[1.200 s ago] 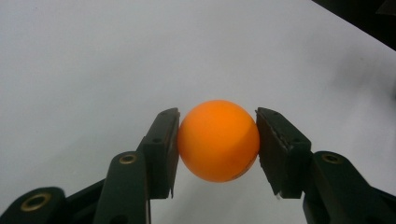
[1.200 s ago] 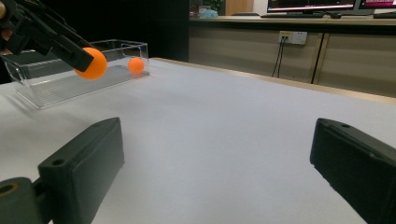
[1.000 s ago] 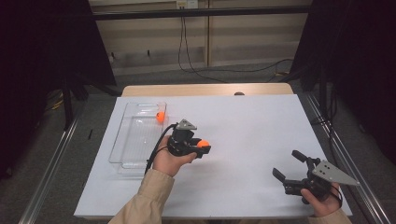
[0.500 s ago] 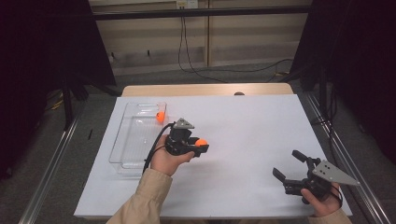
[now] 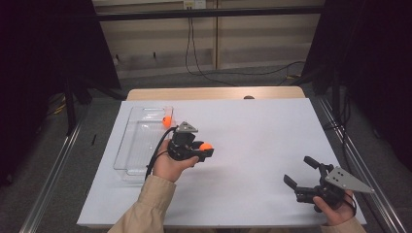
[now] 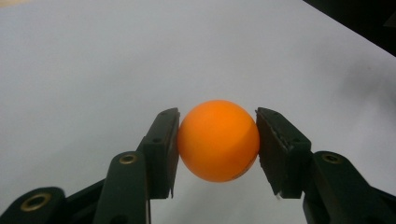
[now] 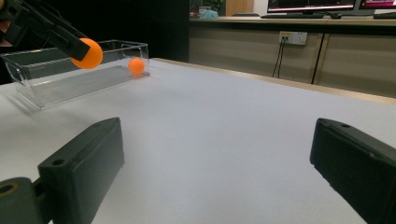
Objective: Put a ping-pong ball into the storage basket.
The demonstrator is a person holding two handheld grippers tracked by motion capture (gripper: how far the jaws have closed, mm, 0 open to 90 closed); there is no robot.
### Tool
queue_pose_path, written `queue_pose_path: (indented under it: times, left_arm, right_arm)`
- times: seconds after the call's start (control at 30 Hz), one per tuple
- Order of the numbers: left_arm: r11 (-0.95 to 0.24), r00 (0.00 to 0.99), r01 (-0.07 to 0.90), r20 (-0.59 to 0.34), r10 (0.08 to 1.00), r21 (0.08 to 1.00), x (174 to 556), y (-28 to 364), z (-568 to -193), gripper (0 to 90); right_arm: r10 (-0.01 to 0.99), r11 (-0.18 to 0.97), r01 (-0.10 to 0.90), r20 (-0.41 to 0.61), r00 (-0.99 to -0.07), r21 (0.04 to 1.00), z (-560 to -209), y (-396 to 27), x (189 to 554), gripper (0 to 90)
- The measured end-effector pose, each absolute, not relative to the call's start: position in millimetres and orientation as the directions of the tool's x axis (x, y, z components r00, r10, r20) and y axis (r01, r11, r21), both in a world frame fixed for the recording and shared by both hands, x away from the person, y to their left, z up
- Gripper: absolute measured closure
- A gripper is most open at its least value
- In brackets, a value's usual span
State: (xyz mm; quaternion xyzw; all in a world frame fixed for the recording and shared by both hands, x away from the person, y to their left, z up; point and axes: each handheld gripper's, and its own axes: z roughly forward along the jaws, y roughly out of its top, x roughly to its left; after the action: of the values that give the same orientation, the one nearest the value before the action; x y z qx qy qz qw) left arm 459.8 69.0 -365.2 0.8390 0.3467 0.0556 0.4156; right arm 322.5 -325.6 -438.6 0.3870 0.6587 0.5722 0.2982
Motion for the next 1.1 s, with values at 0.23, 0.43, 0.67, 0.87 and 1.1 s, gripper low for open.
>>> queue_pose_path:
  times: [0.23,0.43,0.67,0.87,1.1]
  left_arm:
    - [-0.410,0.752,0.534,-0.192,0.631,0.740,459.8,73.0,-364.4,51.1]
    - [-0.397,0.746,0.540,-0.203,0.634,0.742,459.5,76.3,-364.1,51.1]
    - [-0.400,0.742,0.542,-0.197,0.641,0.739,460.0,81.3,-362.8,51.1]
    - [-0.398,0.737,0.543,-0.193,0.647,0.740,459.9,84.3,-361.4,51.1]
    - [-0.393,0.734,0.544,-0.193,0.652,0.742,460.0,88.2,-360.8,51.1]
  right_arm:
    - [0.851,0.046,0.165,0.048,-0.523,0.985,-438.6,-325.7,322.7,2.8]
    - [0.850,0.050,0.164,0.044,-0.524,0.985,-438.6,-325.8,322.9,2.8]
    - [0.849,0.047,0.166,0.048,-0.526,0.985,-438.3,-325.6,322.9,2.9]
    - [0.851,0.048,0.163,0.045,-0.524,0.985,-438.4,-326.2,322.7,2.9]
    - [0.852,0.049,0.162,0.043,-0.522,0.986,-438.5,-326.8,322.6,2.8]
